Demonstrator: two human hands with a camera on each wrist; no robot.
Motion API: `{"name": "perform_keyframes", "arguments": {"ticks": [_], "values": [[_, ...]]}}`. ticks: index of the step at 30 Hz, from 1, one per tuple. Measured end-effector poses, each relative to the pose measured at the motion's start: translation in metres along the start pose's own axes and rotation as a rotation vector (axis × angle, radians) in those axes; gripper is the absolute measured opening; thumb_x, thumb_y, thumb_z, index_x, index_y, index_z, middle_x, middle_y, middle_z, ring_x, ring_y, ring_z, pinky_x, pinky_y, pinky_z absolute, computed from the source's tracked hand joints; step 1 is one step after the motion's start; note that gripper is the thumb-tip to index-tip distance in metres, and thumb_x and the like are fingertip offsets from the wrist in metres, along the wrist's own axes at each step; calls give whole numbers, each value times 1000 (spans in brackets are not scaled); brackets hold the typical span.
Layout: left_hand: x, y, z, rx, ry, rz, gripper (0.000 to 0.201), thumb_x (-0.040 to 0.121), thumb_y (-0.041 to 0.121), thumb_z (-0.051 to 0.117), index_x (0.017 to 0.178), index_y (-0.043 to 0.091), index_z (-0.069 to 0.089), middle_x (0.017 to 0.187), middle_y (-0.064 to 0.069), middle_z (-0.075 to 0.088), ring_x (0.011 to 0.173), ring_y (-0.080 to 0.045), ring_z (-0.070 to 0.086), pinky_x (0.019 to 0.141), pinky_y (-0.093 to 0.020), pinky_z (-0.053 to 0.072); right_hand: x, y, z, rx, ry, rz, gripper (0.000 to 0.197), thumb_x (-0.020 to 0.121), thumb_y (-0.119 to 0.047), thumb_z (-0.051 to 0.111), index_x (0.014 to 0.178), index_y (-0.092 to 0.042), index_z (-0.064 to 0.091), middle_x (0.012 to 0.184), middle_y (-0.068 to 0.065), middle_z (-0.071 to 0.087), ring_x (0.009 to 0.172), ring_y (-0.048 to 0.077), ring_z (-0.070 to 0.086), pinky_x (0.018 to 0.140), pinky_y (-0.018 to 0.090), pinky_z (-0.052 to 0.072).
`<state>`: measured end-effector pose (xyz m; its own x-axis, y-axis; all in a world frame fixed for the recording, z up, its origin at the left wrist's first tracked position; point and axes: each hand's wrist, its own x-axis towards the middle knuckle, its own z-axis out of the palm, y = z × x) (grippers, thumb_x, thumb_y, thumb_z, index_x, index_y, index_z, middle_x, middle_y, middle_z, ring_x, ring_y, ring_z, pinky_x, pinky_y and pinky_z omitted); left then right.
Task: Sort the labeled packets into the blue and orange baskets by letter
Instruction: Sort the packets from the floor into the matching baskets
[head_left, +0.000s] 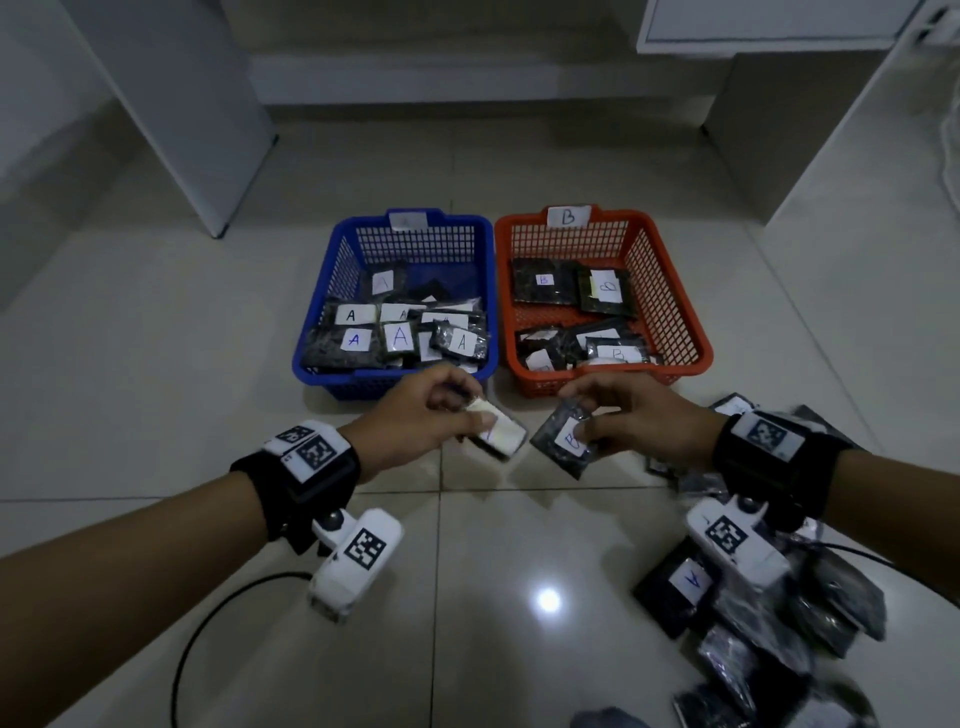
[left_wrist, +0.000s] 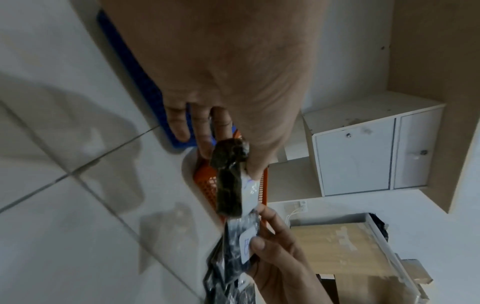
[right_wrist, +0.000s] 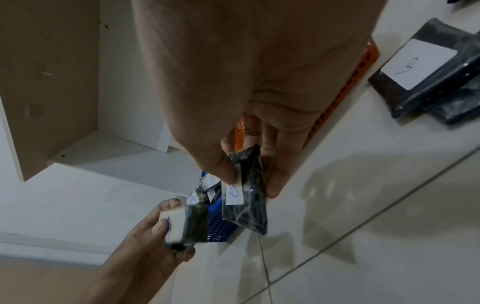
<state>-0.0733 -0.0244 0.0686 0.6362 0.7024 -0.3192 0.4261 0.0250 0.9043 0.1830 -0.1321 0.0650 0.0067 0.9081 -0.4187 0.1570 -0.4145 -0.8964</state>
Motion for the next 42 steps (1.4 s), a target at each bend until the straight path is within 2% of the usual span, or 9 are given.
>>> {"name": "perform_keyframes", "arguments": {"ticks": [7, 10, 17, 22, 28, 32, 36, 39, 42], "values": [[39, 16, -67, 0, 536, 96, 25, 88, 29, 73, 107, 20, 59, 102, -1, 72, 89, -15, 70, 62, -25, 54, 0, 1, -14, 12, 53, 19, 36, 85, 9, 68, 117, -8, 64, 102, 13, 63, 97, 29, 72, 78, 45, 62], [57, 11, -103, 44, 669, 54, 22, 87, 35, 74, 102, 24, 62, 100, -1, 73, 91, -19, 71, 79, -38, 58, -4, 3, -18, -4, 72, 45, 36, 85, 8, 68, 116, -10, 64, 111, 17, 63, 95, 27, 72, 75, 39, 61], [87, -2, -125, 453, 555, -92, 25, 91, 44, 66, 105, 23, 62, 115, -2, 70, 96, -21, 63, 88, -35, 47, -7, 7, -34, 16, 121, 73, 35, 87, 7, 67, 116, -10, 64, 110, 19, 64, 90, 24, 73, 74, 38, 61], [99, -12, -123, 768, 521, -197, 28, 93, 55, 54, 109, 35, 64, 127, 1, 64, 116, -32, 56, 103, -47, 33, -1, -2, -53, 143, 229, 62, 37, 89, 3, 64, 119, -18, 65, 102, 9, 72, 91, 24, 74, 77, 38, 61], [101, -15, -125, 680, 556, -145, 30, 89, 59, 56, 109, 39, 65, 122, 2, 67, 120, -33, 54, 107, -51, 35, 36, -13, -64, 105, 511, -14, 25, 86, -5, 72, 109, -15, 67, 110, 12, 72, 93, 28, 72, 81, 46, 59], [99, -11, -122, 615, 568, -113, 36, 81, 68, 50, 105, 45, 62, 122, -1, 65, 118, -33, 55, 105, -53, 38, 63, -18, -69, -8, 554, 11, 23, 84, -9, 76, 104, -11, 65, 96, 7, 73, 65, 9, 69, 55, 29, 51], [93, 0, -116, 604, 609, -56, 31, 83, 63, 54, 104, 42, 64, 130, -4, 60, 123, -37, 51, 104, -53, 38, 84, -21, -75, -187, 530, 4, 20, 85, -6, 75, 101, -9, 63, 98, 12, 73, 80, 23, 72, 70, 34, 60], [89, 10, -103, 610, 662, 15, 23, 89, 50, 61, 107, 36, 66, 133, -3, 55, 129, -36, 42, 100, -47, 32, 90, -15, -74, -277, 502, 15, 16, 88, -2, 70, 103, -4, 63, 100, 14, 69, 81, 24, 66, 65, 24, 57], [80, 25, -83, 605, 653, 167, 19, 90, 43, 63, 107, 36, 63, 128, 3, 51, 127, -29, 39, 93, -40, 27, 89, -4, -71, -394, 473, 50, 8, 89, -9, 69, 97, -13, 68, 102, 13, 73, 86, 24, 69, 81, 37, 59]]}}
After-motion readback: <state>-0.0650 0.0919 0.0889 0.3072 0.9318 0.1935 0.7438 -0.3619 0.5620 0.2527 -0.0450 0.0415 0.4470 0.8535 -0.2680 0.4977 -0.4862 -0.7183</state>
